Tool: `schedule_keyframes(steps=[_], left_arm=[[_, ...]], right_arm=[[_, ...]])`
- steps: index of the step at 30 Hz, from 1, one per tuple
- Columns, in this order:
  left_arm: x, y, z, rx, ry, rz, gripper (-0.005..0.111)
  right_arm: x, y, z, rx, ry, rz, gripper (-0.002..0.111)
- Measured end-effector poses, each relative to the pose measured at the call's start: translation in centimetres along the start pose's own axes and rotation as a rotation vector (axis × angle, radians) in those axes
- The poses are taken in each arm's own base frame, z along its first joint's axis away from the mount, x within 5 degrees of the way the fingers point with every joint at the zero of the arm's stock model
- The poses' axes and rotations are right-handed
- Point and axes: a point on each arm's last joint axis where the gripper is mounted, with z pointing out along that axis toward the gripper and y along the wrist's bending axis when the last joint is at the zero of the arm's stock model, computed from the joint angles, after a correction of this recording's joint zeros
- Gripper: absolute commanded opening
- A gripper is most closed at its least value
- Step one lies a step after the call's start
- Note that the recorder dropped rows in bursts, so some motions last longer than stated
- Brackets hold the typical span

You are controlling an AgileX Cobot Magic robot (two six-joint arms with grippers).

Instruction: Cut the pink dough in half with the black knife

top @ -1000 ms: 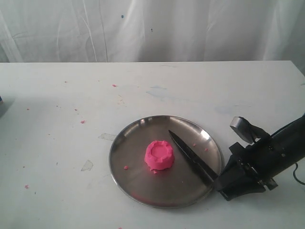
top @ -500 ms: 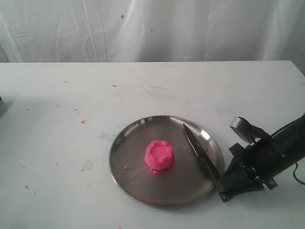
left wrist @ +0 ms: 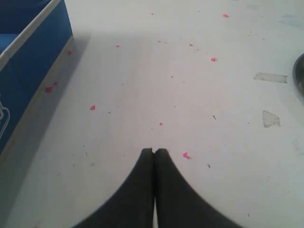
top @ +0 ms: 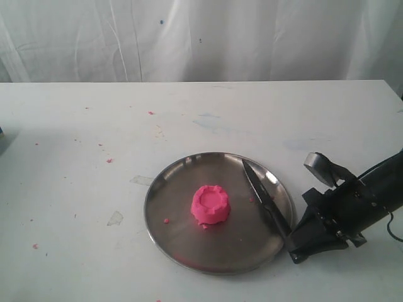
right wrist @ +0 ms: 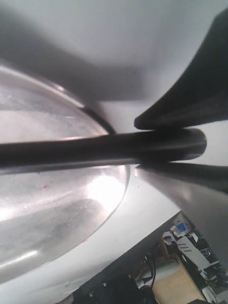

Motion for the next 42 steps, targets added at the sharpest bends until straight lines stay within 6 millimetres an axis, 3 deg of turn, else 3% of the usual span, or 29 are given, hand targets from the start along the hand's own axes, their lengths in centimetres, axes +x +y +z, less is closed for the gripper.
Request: schedule_keyframes(steps=[8, 22, 34, 42], left_arm=[[0.0, 0.0, 0.0, 0.0, 0.0, 0.0, 0.0], [0.0, 0.0, 0.0, 0.0, 0.0, 0.0, 0.0], [0.0, 0.0, 0.0, 0.0, 0.0, 0.0, 0.0], [0.0, 0.0, 0.0, 0.0, 0.0, 0.0, 0.0]], right_arm=[[-0.4, 1.5, -0.8, 0.066, -0.063, -0.065, 0.0], [-0.4, 4.5, 0.2, 0.08, -0.038, -0.164, 0.0], [0.7, 9.8, -3.8, 0.142, -0.229, -0.319, 0.0], [2.5, 13.6, -5.2, 0.356, -0.316, -0.431, 0.0]])
